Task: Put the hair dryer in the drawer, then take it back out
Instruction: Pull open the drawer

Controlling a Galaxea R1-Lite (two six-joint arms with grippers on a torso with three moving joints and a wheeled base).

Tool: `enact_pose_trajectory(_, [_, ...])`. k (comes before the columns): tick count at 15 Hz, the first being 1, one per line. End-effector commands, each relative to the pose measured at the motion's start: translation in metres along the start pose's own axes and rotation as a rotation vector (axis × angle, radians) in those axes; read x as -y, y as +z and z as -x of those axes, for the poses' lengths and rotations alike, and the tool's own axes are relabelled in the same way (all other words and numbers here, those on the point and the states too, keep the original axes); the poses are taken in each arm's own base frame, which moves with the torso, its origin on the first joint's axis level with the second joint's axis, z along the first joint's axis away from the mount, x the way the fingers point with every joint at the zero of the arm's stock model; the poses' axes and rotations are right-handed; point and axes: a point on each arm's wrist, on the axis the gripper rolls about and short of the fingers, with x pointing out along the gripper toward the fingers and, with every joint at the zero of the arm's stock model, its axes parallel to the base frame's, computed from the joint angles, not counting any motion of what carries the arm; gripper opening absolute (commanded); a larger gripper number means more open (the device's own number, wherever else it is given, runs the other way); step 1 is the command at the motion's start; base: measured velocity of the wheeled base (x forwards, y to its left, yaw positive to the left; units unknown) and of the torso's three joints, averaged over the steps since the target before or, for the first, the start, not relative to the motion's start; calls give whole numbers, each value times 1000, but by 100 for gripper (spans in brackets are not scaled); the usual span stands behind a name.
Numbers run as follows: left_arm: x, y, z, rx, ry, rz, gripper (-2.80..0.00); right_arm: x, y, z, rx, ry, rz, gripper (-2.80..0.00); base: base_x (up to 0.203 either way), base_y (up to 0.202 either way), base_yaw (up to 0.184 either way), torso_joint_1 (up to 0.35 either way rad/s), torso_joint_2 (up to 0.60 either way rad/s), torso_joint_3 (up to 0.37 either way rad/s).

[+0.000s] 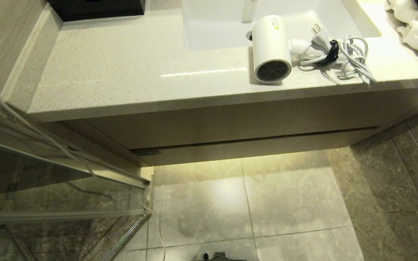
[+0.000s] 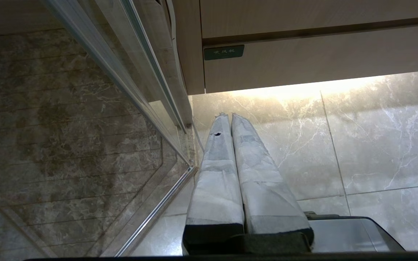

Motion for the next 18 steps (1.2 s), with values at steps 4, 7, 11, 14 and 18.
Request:
enact_pose_trajectory(4, [0,0,0,1,0,0,-280,-1,-12,1,0,0,-6,-280,0,0,0,0,0,0])
enact_pose_trajectory(7, [0,0,0,-1,0,0,-280,-1,-12,1,-3,3,6,-280,0,0,0,0,0,0])
enact_pose_trajectory(11, [0,0,0,1,0,0,-280,-1,-12,1,-7,5,0,-280,0,0,0,0,0,0])
enact_pose_trajectory(14, [0,0,0,1,0,0,-280,0,6,6,39,-5,-1,-280,0,0,0,0,0,0])
enact_pose_trajectory(18, [0,0,0,1,1,0,-280,3,60,33,116,-10,-4,-280,0,0,0,0,0,0])
